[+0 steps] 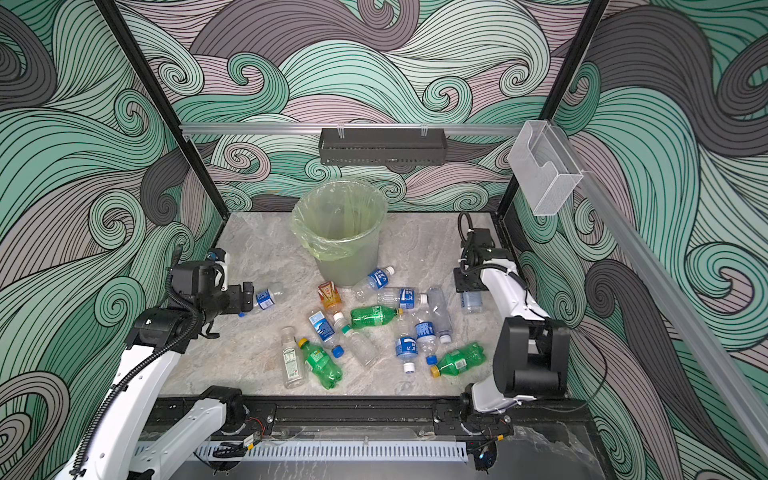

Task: Throw the plastic bottles in the bin
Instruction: 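Close the right gripper on the blue-capped clear bottle and lift it, then carry the bottle over the bin with the right gripper and release it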

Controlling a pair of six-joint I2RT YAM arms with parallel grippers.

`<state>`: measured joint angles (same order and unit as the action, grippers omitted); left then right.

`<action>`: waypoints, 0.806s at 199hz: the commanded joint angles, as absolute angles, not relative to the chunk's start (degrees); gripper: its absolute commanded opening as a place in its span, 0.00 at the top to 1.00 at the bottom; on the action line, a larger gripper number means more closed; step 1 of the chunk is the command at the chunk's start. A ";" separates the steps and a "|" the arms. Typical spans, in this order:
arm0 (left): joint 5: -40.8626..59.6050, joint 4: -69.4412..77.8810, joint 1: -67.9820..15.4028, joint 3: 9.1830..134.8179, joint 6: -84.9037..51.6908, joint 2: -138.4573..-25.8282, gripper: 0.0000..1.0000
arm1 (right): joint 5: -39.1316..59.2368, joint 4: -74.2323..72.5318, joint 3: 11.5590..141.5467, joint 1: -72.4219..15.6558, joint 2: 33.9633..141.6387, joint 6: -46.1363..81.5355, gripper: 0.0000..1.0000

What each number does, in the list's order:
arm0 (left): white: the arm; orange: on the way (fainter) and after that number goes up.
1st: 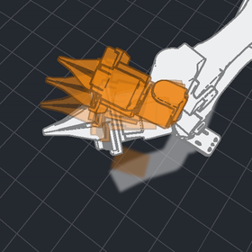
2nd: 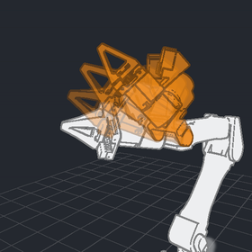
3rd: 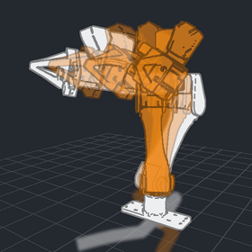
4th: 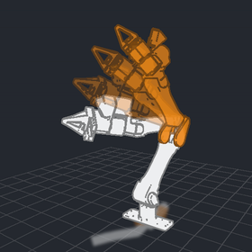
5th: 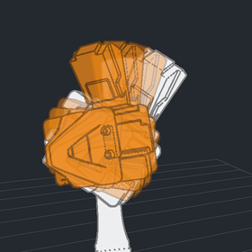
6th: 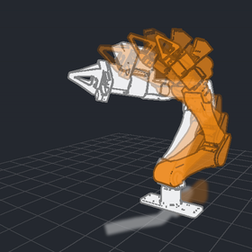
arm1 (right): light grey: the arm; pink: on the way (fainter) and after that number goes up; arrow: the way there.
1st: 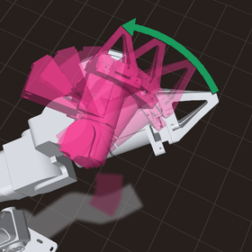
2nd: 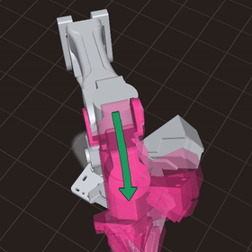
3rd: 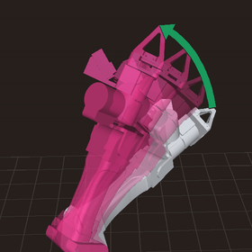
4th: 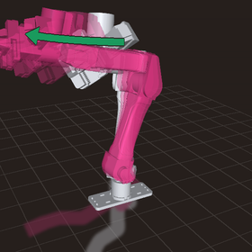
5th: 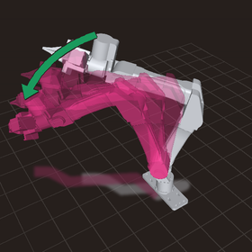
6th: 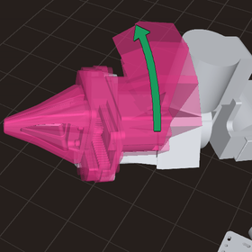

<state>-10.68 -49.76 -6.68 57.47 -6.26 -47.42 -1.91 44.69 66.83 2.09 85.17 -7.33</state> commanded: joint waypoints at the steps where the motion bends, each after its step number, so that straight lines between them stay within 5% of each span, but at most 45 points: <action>1: -10.28 -49.15 -6.86 57.13 -7.20 -47.84 0.06 | 8.41 43.80 67.11 0.98 79.52 -5.23 0.57; 87: -9.90 -50.08 -6.86 55.30 -5.29 -46.66 0.05 | 28.33 27.11 56.51 -11.31 56.77 5.46 0.60; 120: -10.32 -48.46 -6.86 54.28 -4.92 -44.97 0.05 | 30.02 24.33 58.56 -15.76 57.39 9.17 0.61; 160: -11.56 -48.91 -6.86 55.84 -4.22 -46.93 0.05 | 25.95 23.56 80.71 -24.16 72.56 8.35 0.60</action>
